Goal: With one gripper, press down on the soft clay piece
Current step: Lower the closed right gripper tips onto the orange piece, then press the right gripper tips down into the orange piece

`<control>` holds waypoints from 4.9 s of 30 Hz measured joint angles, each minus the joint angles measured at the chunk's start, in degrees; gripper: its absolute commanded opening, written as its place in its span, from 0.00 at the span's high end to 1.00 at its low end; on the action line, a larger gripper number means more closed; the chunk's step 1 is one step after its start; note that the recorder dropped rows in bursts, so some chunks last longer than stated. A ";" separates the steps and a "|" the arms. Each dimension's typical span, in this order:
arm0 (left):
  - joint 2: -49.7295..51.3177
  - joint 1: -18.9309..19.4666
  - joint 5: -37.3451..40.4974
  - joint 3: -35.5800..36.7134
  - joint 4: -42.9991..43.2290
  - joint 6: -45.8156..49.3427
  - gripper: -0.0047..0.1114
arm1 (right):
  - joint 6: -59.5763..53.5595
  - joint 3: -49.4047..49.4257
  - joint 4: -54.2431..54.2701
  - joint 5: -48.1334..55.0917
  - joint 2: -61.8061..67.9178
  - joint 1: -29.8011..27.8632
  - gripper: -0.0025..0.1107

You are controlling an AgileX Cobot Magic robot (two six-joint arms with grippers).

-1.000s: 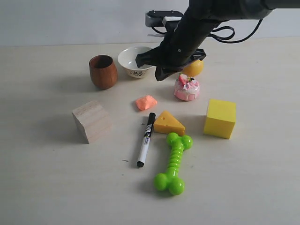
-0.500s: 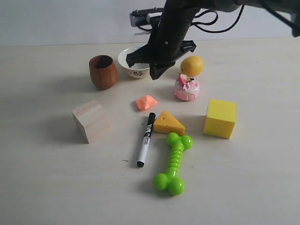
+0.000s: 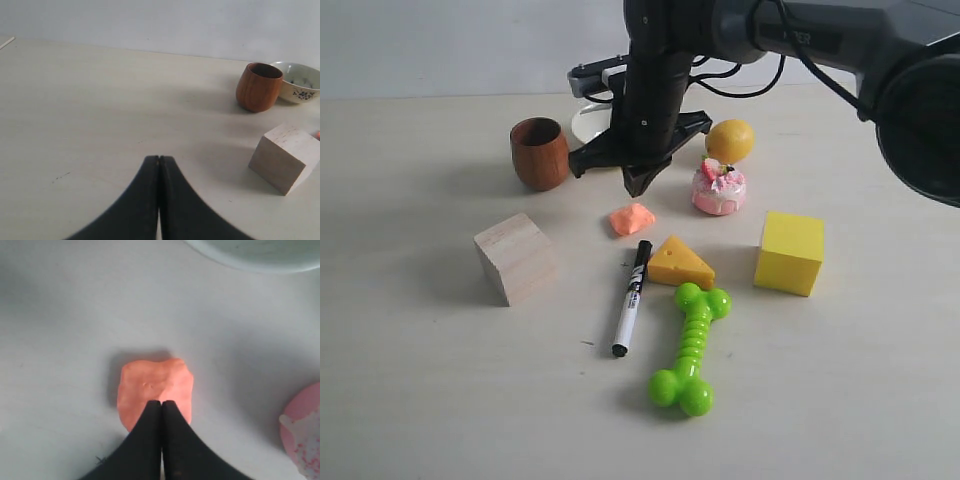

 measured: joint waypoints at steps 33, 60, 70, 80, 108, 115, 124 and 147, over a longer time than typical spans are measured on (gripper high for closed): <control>0.00 0.00 0.00 0.00 0.00 0.00 0.96 | 0.00 -1.19 2.27 1.09 5.06 0.00 0.98; 0.00 0.00 0.00 0.00 0.00 0.00 0.96 | 0.00 -2.41 4.04 2.05 7.83 -0.32 0.98; 0.00 0.00 0.00 0.00 0.00 0.00 0.96 | -0.83 -2.41 4.15 2.05 7.94 -0.32 0.98; 0.00 0.00 0.00 0.00 0.00 0.00 0.96 | -0.95 -2.41 4.25 1.85 8.05 -0.32 0.98; 0.00 0.00 0.00 0.00 0.00 0.00 0.96 | -1.07 -1.77 4.16 -0.05 6.36 -0.32 0.75; 0.00 0.00 0.00 0.00 0.00 0.00 0.96 | -1.07 -1.50 4.62 -0.42 6.07 -0.32 0.71; 0.00 0.00 0.00 0.00 0.00 0.00 0.96 | -0.97 -1.06 5.16 -1.30 5.41 -0.32 0.67; 0.00 0.00 0.00 0.00 0.00 0.00 0.96 | -0.97 -0.90 3.75 -2.09 4.64 -0.04 0.95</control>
